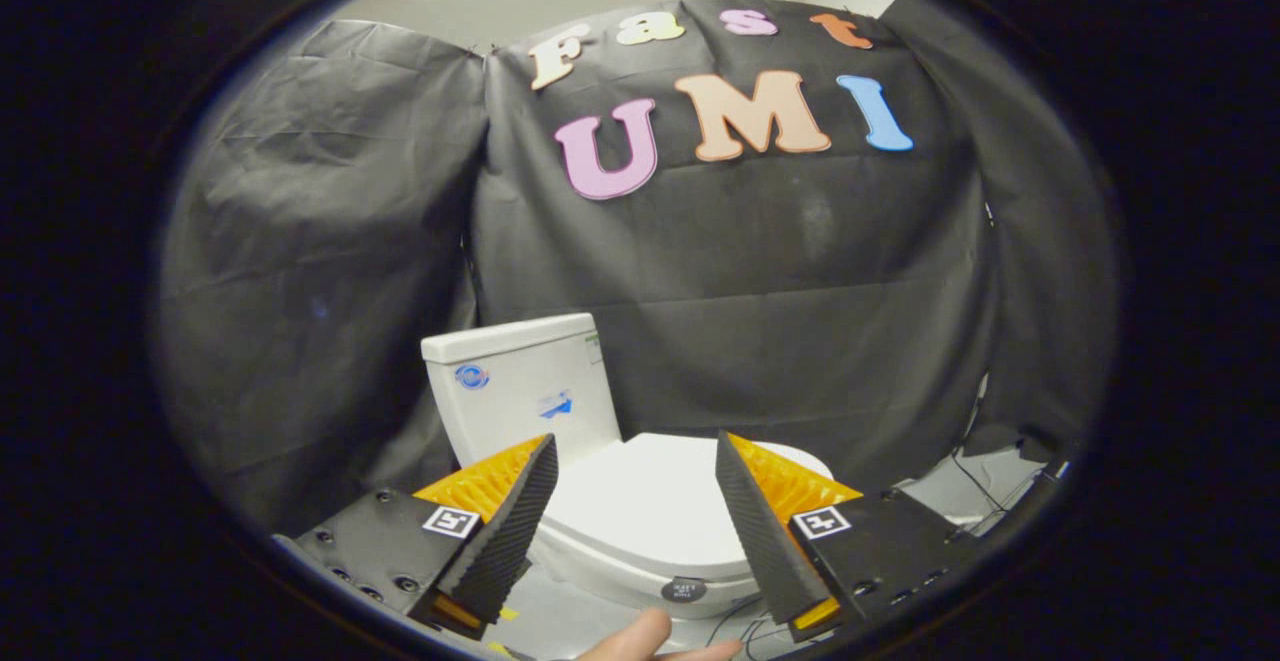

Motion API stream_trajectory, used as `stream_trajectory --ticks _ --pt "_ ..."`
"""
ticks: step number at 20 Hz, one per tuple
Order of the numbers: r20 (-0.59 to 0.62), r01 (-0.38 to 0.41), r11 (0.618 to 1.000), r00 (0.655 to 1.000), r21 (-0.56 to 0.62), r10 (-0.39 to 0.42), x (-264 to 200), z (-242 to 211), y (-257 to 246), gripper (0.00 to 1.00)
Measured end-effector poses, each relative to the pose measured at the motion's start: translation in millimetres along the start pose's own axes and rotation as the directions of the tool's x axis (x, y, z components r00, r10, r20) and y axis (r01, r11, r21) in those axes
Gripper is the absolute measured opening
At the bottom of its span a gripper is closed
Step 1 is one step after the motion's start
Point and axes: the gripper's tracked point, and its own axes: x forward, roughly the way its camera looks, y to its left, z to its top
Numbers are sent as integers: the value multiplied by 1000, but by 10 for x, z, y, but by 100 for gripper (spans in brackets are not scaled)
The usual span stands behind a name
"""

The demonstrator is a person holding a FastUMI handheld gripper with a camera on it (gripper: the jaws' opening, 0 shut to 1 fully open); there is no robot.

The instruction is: Open the toilet lid.

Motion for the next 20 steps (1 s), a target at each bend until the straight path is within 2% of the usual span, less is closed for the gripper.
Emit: stream_trajectory --ticks 8,11,15,18,20 --pt "-37 17 996 999 86 -14 106 -274 -36 98" --pt "-12 36 983 999 182 -34 147 -389 -80 99" --pt "-13 34 913 999 406 -31 237 -658 -48 97" --pt "-76 64 873 997 483 -31 286 -954 -84 97" --pt "-79 70 827 996 558 -31 295 -1058 -104 96"
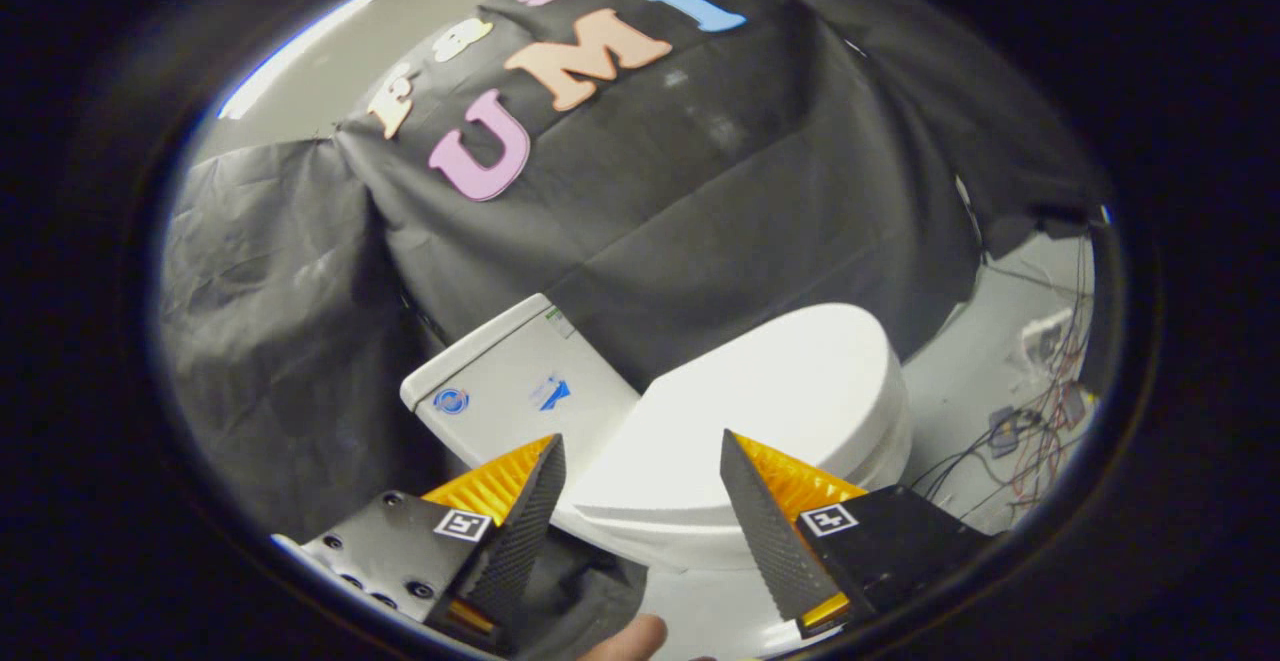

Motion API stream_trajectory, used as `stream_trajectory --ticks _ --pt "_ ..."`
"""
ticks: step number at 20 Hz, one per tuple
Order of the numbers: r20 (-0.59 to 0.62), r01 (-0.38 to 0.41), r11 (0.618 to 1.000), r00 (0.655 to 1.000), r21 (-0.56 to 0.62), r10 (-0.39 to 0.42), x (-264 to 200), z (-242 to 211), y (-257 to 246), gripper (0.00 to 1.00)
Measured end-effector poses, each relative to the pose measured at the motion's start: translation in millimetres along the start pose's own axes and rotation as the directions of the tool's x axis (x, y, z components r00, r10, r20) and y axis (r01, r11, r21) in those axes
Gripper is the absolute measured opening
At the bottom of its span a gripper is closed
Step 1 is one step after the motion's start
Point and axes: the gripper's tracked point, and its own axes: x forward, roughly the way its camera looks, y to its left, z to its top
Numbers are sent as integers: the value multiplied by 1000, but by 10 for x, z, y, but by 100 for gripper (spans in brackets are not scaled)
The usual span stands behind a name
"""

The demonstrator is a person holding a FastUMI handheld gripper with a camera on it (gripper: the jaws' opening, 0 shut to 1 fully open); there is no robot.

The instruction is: Open the toilet lid.

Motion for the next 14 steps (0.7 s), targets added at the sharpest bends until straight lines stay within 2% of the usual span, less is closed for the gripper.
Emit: stream_trajectory --ticks 5,7,8,11,14 --pt "57 40 976 997 215 -53 22 -77 -288 96" --pt "141 0 952 989 307 -46 -41 -32 -370 96" --pt "175 -15 934 983 358 -51 -53 -55 -440 96" --pt "247 -44 848 963 529 -105 -115 -185 -670 96" --pt "339 -71 764 920 641 -199 -330 -174 -1000 96"
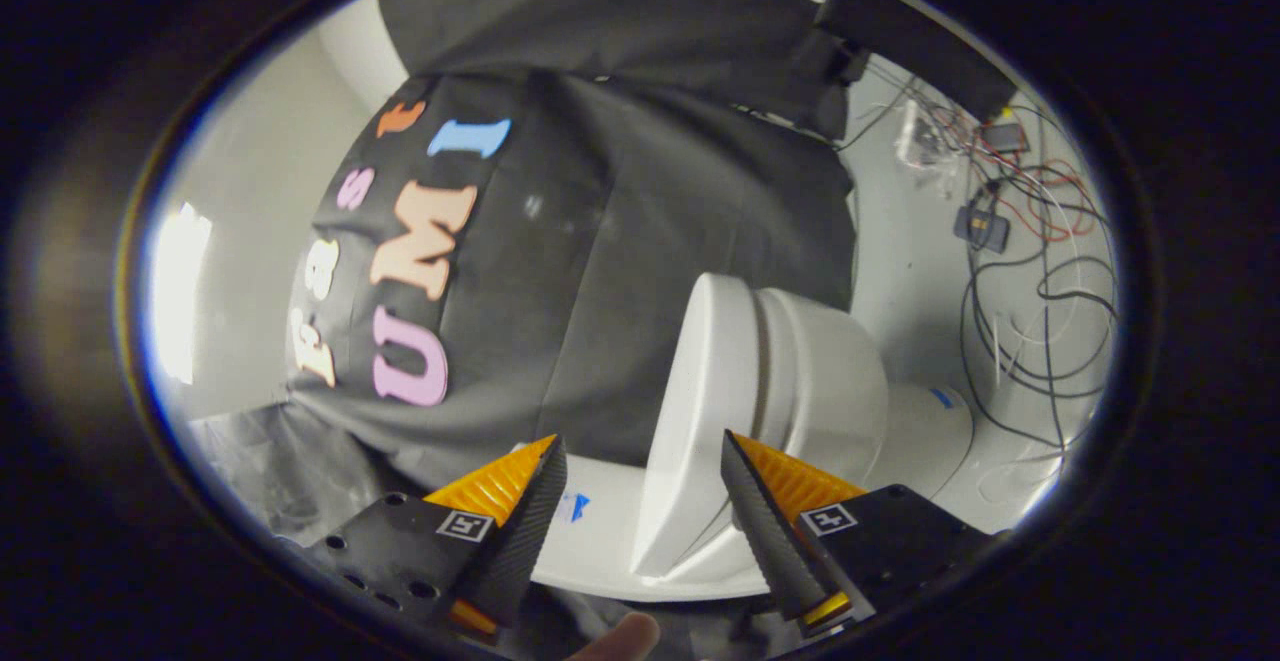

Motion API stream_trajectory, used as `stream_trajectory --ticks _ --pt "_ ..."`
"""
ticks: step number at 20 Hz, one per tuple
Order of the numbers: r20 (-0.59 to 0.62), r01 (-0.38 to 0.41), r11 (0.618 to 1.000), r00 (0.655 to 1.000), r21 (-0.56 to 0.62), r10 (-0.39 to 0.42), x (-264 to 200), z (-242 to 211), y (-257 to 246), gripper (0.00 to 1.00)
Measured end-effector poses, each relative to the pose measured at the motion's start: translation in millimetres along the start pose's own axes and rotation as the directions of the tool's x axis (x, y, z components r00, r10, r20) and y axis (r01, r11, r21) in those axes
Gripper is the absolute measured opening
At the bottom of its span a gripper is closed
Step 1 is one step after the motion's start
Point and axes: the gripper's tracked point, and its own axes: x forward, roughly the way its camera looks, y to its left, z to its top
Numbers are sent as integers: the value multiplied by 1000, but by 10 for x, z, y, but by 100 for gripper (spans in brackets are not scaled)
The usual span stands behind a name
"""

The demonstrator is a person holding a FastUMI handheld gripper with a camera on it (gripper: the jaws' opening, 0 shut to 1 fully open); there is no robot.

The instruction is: Open the toilet lid.

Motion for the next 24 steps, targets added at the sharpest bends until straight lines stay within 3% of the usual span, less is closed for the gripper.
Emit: stream_trajectory --ticks 6,9,11,15,17,19,20,22,24 --pt "-6 -7 994 1000 105 7 -14 -101 -185 96" --pt "-32 63 988 998 144 -59 20 -241 -532 95" --pt "-58 68 983 997 169 -59 52 -305 -596 95" --pt "-189 91 991 979 101 -71 174 -691 -759 96" --pt "-199 112 986 976 127 -86 432 -641 -817 96" --pt "-185 113 974 980 197 -76 357 -655 -827 46" --pt "-198 101 975 978 198 -61 355 -699 -840 47" --pt "-185 43 979 983 199 -5 391 -672 -735 29" --pt "-167 54 995 985 88 -39 411 -665 -675 11"
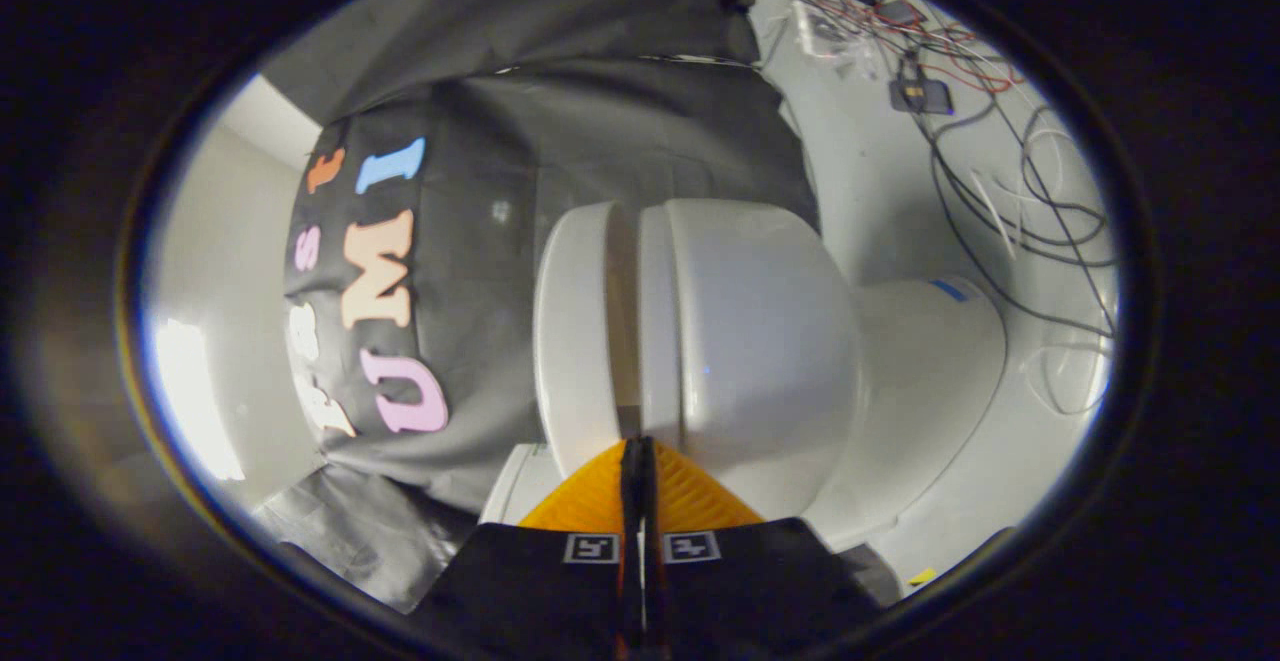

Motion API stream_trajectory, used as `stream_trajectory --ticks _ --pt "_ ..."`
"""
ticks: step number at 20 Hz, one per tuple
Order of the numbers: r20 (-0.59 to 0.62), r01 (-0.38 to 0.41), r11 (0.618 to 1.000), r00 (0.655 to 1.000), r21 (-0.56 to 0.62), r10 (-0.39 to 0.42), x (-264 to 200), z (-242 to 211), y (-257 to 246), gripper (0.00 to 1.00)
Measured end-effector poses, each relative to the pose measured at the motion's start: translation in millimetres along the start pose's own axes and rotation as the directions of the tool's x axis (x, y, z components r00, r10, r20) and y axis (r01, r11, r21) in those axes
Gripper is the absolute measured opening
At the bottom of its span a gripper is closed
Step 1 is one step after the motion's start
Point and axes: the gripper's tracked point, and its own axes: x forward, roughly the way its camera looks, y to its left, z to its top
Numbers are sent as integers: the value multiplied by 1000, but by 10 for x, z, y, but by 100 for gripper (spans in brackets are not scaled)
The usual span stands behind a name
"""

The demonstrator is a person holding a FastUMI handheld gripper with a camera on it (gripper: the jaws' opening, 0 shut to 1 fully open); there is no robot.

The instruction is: Open the toilet lid.

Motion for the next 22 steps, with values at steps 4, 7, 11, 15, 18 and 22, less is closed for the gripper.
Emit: stream_trajectory --ticks 4,7,11,15,18,22 --pt "69 104 995 992 -6 -103 25 127 -50 2" --pt "111 237 970 967 -54 -230 -30 86 -81 2" --pt "113 242 964 967 -110 -229 -57 53 273 1" --pt "97 227 941 973 -251 -209 -56 -3 737 1" --pt "81 240 913 971 -331 -226 -52 -34 962 1" --pt "69 224 894 974 -388 -214 -1 -82 1291 2"
